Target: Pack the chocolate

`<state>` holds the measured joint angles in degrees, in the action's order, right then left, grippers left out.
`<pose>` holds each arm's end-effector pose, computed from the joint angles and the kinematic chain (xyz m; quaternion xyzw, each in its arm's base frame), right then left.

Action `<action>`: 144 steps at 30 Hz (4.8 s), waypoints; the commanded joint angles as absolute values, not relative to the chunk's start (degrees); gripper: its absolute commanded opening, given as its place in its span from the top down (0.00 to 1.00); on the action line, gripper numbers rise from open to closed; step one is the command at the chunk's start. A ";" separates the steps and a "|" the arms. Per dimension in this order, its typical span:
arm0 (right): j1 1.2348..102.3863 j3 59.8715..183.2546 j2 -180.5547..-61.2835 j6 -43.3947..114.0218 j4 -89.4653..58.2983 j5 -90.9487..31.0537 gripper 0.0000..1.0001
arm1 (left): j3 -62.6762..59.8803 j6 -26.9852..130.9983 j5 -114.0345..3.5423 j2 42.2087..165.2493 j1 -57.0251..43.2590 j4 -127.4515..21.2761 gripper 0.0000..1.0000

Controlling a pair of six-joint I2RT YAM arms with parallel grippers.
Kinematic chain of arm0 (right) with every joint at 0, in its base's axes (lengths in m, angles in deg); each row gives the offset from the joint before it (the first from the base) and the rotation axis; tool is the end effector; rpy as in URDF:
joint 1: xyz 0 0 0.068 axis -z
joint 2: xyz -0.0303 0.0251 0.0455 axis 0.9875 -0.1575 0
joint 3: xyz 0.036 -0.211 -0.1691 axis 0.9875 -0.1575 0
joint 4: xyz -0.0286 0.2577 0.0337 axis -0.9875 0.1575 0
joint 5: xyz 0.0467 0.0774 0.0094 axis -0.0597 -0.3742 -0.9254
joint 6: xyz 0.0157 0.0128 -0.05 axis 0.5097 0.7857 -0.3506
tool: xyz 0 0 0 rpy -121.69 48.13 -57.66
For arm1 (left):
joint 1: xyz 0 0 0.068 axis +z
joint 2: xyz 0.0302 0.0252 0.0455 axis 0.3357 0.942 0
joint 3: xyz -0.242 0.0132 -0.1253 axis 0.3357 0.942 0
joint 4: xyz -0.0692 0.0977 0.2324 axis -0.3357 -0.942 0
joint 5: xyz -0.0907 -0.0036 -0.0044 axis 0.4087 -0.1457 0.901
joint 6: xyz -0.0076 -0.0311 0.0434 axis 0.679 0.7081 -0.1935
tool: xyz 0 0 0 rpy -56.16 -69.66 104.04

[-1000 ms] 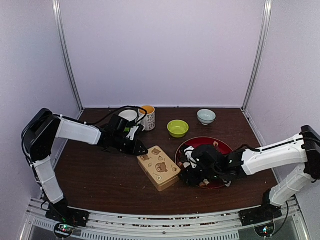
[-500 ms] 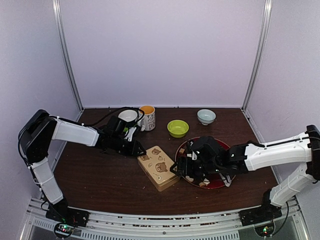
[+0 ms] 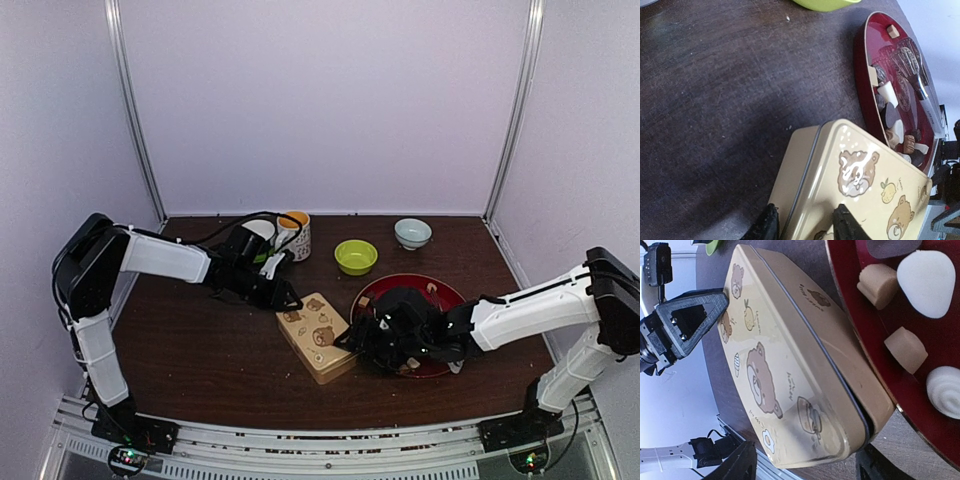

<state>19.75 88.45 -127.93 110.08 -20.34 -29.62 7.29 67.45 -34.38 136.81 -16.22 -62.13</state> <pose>0.1442 0.2716 0.1721 0.1352 0.8998 0.4077 0.0760 0.3012 -0.2389 0.1504 0.1520 0.9060 -0.3673 0.1453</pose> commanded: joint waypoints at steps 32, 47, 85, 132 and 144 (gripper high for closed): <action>23.75 81.64 -130.12 112.80 -34.39 -27.80 0.56 | 4.44 64.04 -33.62 140.40 -21.08 -71.18 0.65; 27.38 83.60 -125.37 100.74 -25.41 -30.12 0.56 | 3.39 63.10 -35.63 141.22 -20.59 -71.36 0.66; 24.52 75.29 -128.07 103.26 -34.13 -38.57 0.73 | 4.52 62.93 -37.03 140.72 -20.59 -71.36 0.66; 24.43 81.94 -129.65 93.11 -20.91 -43.96 0.66 | 4.29 63.93 -40.08 135.13 -20.63 -70.15 0.59; 24.28 89.13 -125.93 82.99 -7.84 -39.60 0.65 | 1.16 62.19 -44.10 129.99 -20.62 -72.08 0.44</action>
<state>24.64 86.51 -128.61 88.79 -17.83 -43.89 2.50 63.43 -41.79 134.43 -20.37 -72.23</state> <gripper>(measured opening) 0.349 0.550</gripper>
